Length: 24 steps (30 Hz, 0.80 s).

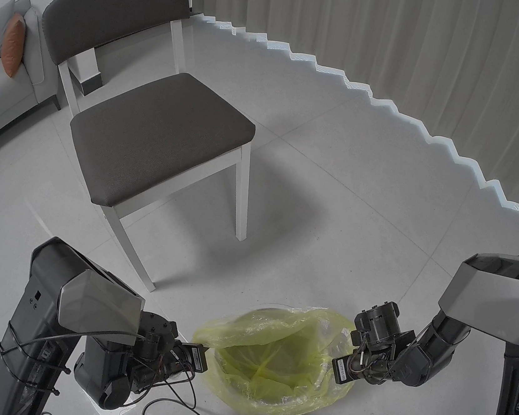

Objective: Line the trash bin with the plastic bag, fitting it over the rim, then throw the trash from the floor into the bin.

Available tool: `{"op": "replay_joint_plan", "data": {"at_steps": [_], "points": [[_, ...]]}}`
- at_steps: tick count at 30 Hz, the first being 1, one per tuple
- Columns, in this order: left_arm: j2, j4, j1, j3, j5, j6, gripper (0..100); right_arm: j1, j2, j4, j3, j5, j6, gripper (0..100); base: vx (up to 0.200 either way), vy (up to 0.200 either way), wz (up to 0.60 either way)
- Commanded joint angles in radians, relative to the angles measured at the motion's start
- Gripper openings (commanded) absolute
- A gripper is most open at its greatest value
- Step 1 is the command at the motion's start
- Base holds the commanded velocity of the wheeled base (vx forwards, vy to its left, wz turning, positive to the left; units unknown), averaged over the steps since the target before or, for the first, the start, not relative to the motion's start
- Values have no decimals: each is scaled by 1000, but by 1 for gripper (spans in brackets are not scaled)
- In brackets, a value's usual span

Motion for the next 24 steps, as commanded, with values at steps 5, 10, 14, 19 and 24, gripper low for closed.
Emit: {"op": "replay_joint_plan", "data": {"at_steps": [5,10,14,19,24], "points": [[-11,-18,0,-8,-1,-10,0,5,1,-2,7,0,0,100,0,0,0],[-16,-18,0,-10,-1,-24,0,13,-2,-4,13,0,1,100,0,0,0],[-17,-18,0,-22,-2,-31,0,16,-10,-4,13,0,3,100,0,0,0],[-17,-18,0,-25,1,-28,0,25,-54,-1,18,0,3,100,0,0,0],[-36,-18,-3,-22,13,-19,0,37,-120,9,22,0,-2,100,0,0,0]]}}
